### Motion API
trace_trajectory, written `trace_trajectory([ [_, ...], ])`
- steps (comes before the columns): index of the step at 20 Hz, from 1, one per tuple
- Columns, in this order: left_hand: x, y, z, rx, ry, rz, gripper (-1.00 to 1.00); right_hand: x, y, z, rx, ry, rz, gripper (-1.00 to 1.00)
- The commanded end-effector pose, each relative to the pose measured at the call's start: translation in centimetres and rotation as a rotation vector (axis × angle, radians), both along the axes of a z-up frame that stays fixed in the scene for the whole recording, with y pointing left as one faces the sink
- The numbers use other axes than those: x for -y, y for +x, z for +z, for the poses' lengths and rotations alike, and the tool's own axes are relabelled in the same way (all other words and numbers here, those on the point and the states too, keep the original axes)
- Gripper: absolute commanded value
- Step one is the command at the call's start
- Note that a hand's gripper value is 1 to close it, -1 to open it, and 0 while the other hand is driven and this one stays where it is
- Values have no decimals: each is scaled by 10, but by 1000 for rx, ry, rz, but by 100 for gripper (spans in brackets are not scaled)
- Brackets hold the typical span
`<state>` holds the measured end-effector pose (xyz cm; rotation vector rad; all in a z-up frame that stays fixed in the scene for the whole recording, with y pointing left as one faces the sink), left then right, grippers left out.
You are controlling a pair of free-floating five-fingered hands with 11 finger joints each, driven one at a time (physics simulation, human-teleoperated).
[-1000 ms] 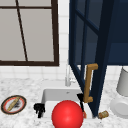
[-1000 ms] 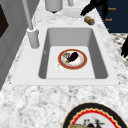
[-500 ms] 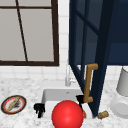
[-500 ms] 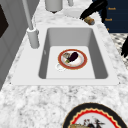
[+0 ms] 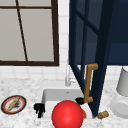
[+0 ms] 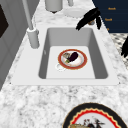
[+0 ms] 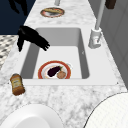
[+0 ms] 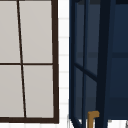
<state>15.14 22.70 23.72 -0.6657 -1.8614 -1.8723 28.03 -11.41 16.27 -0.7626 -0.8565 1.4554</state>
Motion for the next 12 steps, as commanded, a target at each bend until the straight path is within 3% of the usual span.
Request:
trace_trajectory([
  [1, 0, 0, 0, 0, 0, 0, 0, -16, 12, -23, -63, -25, 9, -100],
  [6, 0, 0, 0, 0, 0, 0, 0, -8, 11, -66, -39, -3, 38, -100],
  [9, 0, 0, 0, 0, 0, 0, 0, 3, 18, -86, -40, 11, 104, -100],
  [12, 0, 0, 0, 0, 0, 0, 0, 4, 41, -75, -92, 56, 127, -100],
])
